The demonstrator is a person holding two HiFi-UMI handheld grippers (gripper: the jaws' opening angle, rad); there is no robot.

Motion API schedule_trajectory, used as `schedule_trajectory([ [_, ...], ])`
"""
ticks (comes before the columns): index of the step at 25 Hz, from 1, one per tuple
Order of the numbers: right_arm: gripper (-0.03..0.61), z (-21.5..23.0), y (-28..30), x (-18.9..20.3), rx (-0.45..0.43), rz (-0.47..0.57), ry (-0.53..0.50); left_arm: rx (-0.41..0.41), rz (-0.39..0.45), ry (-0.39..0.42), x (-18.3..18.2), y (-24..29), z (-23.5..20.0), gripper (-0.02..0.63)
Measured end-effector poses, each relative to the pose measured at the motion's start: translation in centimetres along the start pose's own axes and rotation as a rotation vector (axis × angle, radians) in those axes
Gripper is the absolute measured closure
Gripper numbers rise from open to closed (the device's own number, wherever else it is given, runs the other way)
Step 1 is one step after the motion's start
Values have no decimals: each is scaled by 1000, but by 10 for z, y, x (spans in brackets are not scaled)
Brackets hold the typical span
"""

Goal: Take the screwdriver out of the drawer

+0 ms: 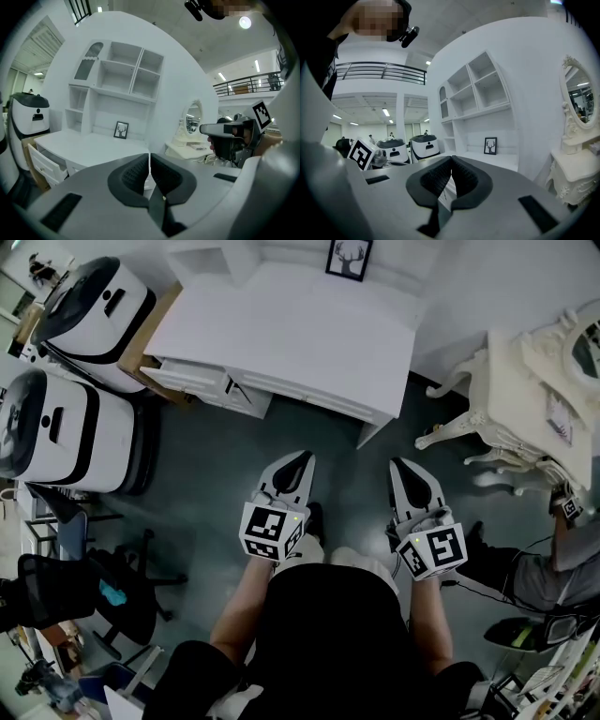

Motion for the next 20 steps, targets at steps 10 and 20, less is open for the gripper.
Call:
schedule_trajectory([
  [10, 560, 3, 40, 11, 34, -29, 1, 21, -45, -5, 16, 33, -43, 588],
  [20, 560, 13, 67, 27, 22, -70, 18, -1, -88, -15, 34, 67, -71, 588],
])
Point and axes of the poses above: the fingertips, and each gripper's own axes: y forward along the fingers, z to its right, x out of its underside, the point moved 5 cm from there along -y, backward along the fingers, and after that the axes turned 2 degrees about -z, right-handed, at the moved point
